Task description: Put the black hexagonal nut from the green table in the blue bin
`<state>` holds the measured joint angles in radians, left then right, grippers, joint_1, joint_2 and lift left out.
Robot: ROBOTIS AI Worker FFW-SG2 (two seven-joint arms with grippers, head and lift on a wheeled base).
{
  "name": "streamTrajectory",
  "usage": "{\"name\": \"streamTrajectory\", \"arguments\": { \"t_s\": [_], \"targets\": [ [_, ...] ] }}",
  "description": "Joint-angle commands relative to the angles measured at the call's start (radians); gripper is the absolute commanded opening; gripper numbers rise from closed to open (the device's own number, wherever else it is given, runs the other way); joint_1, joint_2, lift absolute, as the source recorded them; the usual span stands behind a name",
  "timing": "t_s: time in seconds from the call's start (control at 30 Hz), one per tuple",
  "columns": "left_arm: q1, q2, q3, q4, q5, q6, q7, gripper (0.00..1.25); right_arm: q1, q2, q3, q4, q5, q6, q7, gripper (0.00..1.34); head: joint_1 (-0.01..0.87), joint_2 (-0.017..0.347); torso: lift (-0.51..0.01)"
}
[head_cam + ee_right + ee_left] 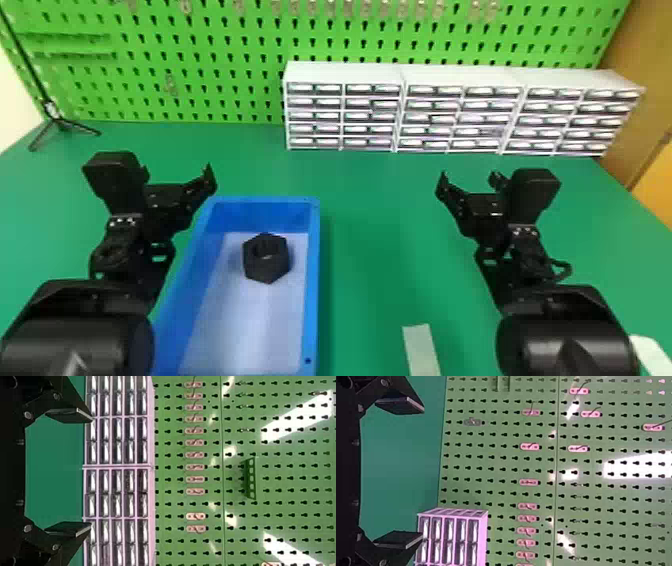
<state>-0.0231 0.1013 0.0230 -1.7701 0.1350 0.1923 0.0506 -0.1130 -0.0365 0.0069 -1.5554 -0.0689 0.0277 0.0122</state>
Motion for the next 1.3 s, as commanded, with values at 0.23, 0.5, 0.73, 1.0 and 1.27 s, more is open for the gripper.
{"name": "streamTrajectory", "arguments": {
  "t_s": [0.23,0.5,0.73,1.0,1.27],
  "targets": [
    [-0.001,0.0,0.002,0.0,0.0,-0.001,0.0,1.08,0.001,-0.002,-0.002,0.0,0.0,0.001,0.0,1.01,0.686,0.028,-0.096],
    [-0.003,0.0,0.0,0.0,-0.003,0.001,0.0,1.08,0.001,-0.005,-0.002,0.0,0.0,0.005,0.0,1.01,0.686,0.028,-0.096],
    [-0.005,0.0,0.0,0.0,-0.005,0.001,0.0,1.08,0.001,-0.005,0.001,0.0,0.0,0.005,0.0,1.01,0.686,0.028,-0.096],
    [-0.006,0.0,-0.001,0.0,-0.006,0.004,0.0,1.08,0.001,-0.006,0.001,0.0,-0.002,0.005,0.0,1.01,0.686,0.028,-0.096],
    [-0.006,0.0,-0.001,0.0,-0.006,0.004,0.0,1.08,0.001,-0.006,0.001,0.0,-0.002,0.008,0.0,1.01,0.686,0.028,-0.096]
  ]
}}
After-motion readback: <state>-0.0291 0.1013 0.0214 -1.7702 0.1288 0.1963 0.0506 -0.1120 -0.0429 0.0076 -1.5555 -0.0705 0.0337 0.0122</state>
